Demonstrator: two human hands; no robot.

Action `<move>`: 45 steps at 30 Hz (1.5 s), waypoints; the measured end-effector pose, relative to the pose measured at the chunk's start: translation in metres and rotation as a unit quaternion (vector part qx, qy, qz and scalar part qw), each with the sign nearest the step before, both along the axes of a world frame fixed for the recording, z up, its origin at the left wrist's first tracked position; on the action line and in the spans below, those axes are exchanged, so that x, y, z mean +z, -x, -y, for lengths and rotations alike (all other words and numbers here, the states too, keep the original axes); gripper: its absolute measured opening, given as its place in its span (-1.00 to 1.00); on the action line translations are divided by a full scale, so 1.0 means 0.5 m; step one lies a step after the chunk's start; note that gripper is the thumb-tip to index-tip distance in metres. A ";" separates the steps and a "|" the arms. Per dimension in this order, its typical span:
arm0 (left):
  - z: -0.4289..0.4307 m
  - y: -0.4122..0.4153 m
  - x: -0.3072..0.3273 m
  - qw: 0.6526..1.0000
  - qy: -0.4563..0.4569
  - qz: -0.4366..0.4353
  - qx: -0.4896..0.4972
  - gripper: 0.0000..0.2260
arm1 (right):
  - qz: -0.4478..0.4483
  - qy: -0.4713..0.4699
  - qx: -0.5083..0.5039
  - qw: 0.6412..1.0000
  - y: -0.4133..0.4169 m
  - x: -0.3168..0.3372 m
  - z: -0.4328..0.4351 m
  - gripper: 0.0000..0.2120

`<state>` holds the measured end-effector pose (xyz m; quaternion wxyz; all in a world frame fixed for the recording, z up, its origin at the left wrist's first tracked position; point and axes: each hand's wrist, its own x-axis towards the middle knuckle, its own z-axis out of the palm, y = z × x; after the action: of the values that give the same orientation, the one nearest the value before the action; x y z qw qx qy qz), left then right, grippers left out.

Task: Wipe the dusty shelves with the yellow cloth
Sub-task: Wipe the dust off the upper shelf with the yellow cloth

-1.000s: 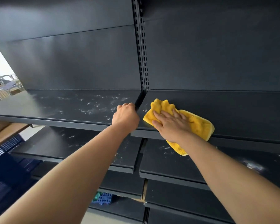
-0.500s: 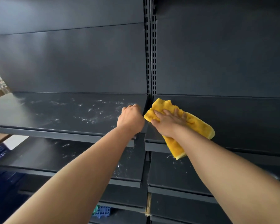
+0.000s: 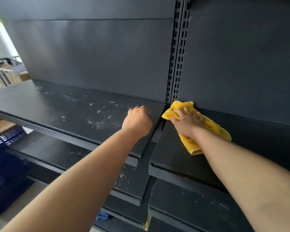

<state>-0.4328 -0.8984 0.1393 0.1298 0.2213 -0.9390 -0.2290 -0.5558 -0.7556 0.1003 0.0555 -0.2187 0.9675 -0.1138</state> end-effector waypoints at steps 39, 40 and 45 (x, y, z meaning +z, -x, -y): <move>-0.132 -0.131 0.050 0.993 0.023 -0.028 -0.110 -0.60 | 0.047 0.240 0.074 0.967 -0.340 0.013 -0.198 -0.74; -0.143 -0.131 0.048 0.993 0.025 -0.028 -0.115 -0.59 | 0.045 0.237 0.069 0.968 -0.340 0.014 -0.207 -0.74; -0.201 -0.141 0.041 0.992 0.001 -0.009 -0.123 -0.62 | 0.054 0.235 0.032 0.970 -0.340 0.022 -0.283 -0.75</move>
<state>-0.3624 -0.7981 0.1600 0.1089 0.1018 -0.9583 -0.2439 -0.3856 -0.6139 0.1114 0.0580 -0.2501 0.9018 -0.3477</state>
